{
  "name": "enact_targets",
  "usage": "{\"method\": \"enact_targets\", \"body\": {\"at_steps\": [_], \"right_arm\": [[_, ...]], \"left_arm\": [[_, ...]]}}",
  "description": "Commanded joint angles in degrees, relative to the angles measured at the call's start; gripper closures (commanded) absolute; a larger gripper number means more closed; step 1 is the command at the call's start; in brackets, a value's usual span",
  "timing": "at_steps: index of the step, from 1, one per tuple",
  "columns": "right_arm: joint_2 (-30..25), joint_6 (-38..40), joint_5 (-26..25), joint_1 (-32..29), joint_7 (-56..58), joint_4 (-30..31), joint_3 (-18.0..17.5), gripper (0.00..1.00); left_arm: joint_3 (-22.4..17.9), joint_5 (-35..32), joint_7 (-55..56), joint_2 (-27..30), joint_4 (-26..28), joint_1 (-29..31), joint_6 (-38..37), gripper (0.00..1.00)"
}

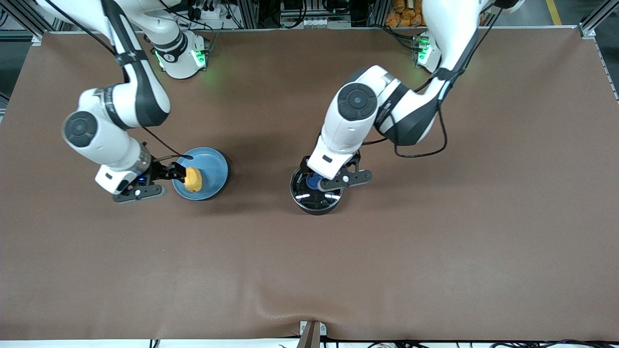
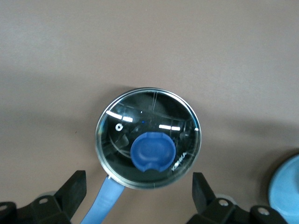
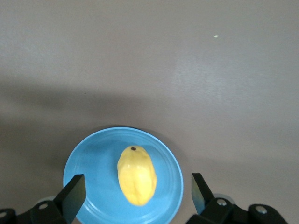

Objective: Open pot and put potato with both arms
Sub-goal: 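Lower the left gripper onto the lid knob while the right gripper descends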

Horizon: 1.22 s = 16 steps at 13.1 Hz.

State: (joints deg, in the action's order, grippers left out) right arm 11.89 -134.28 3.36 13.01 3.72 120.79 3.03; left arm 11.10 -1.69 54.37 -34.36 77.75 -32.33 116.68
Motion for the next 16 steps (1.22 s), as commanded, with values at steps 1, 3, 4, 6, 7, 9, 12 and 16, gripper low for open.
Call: {"method": "enact_targets", "body": {"at_steps": [1,3,4,6,7,9,12,16], "right_arm": [[0.4,-9.8,0.6,1.7,0.3,5.5,0.4,0.0],[2.6,-15.4,0.6,2.6,0.8,7.4,0.4,0.0],[2.9,-15.8,0.6,3.2,0.8,7.7,0.4,0.0],[3.4,-15.7,0.5,3.1,2.3,7.8,0.5,0.0],[3.8,-15.9,0.5,2.5,3.8,7.8,0.5,0.0],[4.0,-15.8,0.5,0.1,6.2,8.1,0.5,0.0],[5.9,-16.4,0.5,-1.7,7.0,8.1,0.5,0.0],[7.2,-18.7,0.6,-0.4,6.5,8.8,0.2,0.0]], "left_arm": [[-5.2,-1.6,0.8,-3.9,-3.6,-5.3,1.1,0.0],[-7.1,-1.6,-1.6,-5.9,-4.5,-7.4,1.7,0.0],[-7.5,-1.6,-1.7,-6.3,-4.5,-7.7,2.4,0.0],[-7.5,-1.6,-2.2,-7.1,-4.5,-7.9,3.6,0.0],[-7.5,-1.6,-3.0,-7.8,-4.5,-8.0,3.7,0.0],[-7.5,-1.6,-4.8,-8.6,-4.5,-8.0,4.5,0.0],[-7.4,-1.6,-5.1,-9.2,-4.3,-8.4,4.6,0.0],[-7.5,-1.7,-5.4,-10.0,-4.2,-8.9,4.6,0.0]]}}
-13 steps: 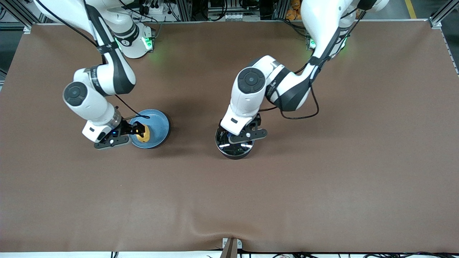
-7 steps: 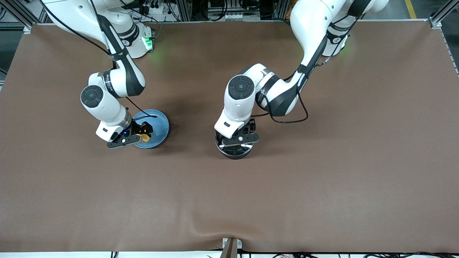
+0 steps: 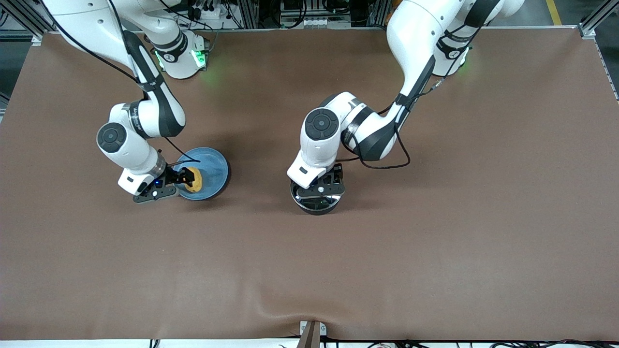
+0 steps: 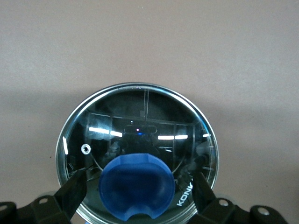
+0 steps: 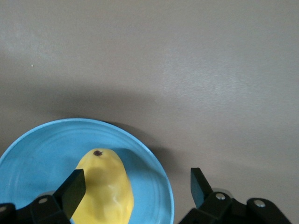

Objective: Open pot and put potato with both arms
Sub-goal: 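Lower the left gripper onto the lid knob while the right gripper descends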

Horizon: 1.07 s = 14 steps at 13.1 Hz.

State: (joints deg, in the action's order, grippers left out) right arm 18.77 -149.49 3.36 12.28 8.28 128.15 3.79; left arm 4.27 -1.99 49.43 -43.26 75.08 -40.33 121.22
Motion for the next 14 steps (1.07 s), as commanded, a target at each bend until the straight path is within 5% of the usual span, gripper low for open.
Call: {"method": "enact_targets", "body": {"at_steps": [1,8,12,14], "right_arm": [[0.1,-3.5,0.6,0.5,1.8,1.8,-0.7,0.0],[-3.4,1.3,0.6,-0.7,3.3,1.8,-0.7,0.0],[-5.7,5.7,0.7,-1.1,3.7,2.0,-0.7,0.0],[-5.0,5.0,0.9,-1.1,3.6,2.2,-0.7,0.0]], "left_arm": [[-0.7,-2.1,-0.5,-1.2,-1.5,-0.9,0.1,0.0],[-0.5,-5.0,-0.6,-1.1,-1.1,-0.9,0.1,0.06],[-0.4,-4.4,0.1,-1.0,-1.1,-0.9,-0.1,0.8],[-0.4,-4.8,0.1,-0.5,-1.1,-1.0,-0.6,1.0]]}}
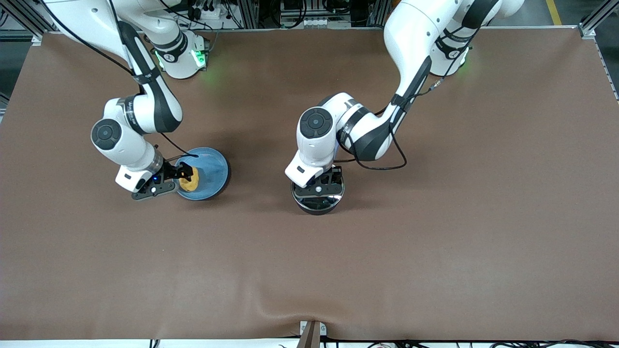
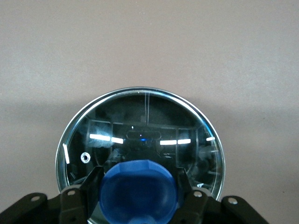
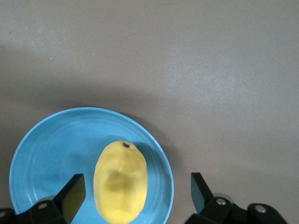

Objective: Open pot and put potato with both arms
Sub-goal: 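Lower the left gripper onto the lid knob while the right gripper descends, then lift the glass lid with the left gripper while the right gripper grasps potato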

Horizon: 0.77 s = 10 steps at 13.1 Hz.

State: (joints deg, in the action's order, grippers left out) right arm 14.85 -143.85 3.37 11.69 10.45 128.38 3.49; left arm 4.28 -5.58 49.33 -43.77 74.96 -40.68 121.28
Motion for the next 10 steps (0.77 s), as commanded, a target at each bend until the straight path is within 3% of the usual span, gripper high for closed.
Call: {"method": "enact_targets", "body": {"at_steps": [1,5,10], "right_arm": [[-1.0,-0.6,2.1,-0.4,1.4,2.0,-0.4,0.0],[0.6,-1.5,4.4,0.6,1.5,2.1,-0.4,0.0],[3.3,-5.3,4.4,1.1,1.4,2.9,-0.4,0.0]], "left_arm": [[-0.3,-0.8,0.2,0.3,-1.0,-0.7,-0.9,1.0],[-0.5,-0.7,0.3,5.3,-1.0,0.2,-5.8,1.0],[-0.1,-0.5,-0.9,16.9,1.5,8.2,-15.9,1.0]]}}
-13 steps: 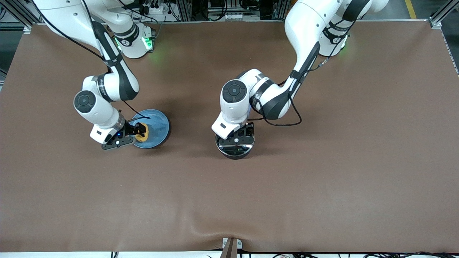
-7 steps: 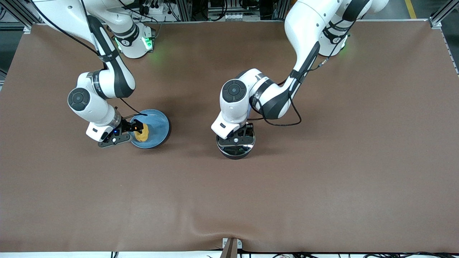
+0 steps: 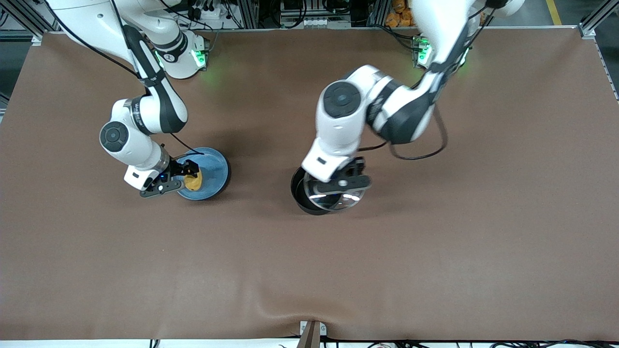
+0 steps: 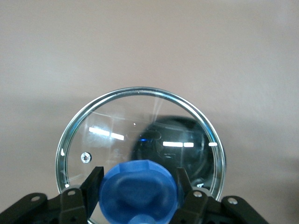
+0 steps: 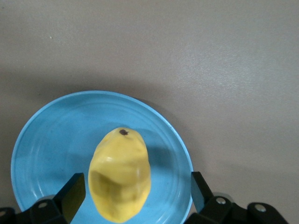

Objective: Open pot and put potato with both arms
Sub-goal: 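Lift the glass lid with the left gripper while the right gripper grasps potato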

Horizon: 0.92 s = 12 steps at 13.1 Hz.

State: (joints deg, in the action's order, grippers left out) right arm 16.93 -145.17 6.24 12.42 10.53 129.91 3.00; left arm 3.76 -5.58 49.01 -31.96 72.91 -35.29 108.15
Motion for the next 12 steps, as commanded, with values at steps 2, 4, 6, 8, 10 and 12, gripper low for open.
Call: {"method": "enact_targets", "body": {"at_steps": [2,4,6,8,10,12], "right_arm": [[1.6,-4.7,1.5,0.5,1.1,1.6,0.0,0.0],[2.1,-5.1,1.5,0.4,1.1,1.6,0.0,0.0],[2.6,-5.9,1.6,0.5,1.1,1.7,0.0,0.0],[2.6,-5.9,1.6,0.6,0.9,1.7,-0.3,0.03],[2.6,-5.9,1.6,0.6,0.9,1.7,-0.4,0.35],[2.6,-6.0,1.6,0.6,0.9,1.7,-0.5,0.59]], "left_arm": [[0.6,-0.5,-6.1,9.0,7.5,7.0,-5.7,1.0],[0.6,-0.6,-11.6,14.1,14.2,12.4,-5.8,1.0],[0.6,-0.6,-19.3,18.1,22.2,18.2,-2.9,1.0],[0.6,-0.9,-25.9,19.7,29.3,24.2,1.6,1.0],[0.6,-1.2,-32.0,19.8,36.7,30.5,11.4,1.0],[0.6,-1.2,-37.6,17.7,42.1,34.6,21.8,1.0]]}}
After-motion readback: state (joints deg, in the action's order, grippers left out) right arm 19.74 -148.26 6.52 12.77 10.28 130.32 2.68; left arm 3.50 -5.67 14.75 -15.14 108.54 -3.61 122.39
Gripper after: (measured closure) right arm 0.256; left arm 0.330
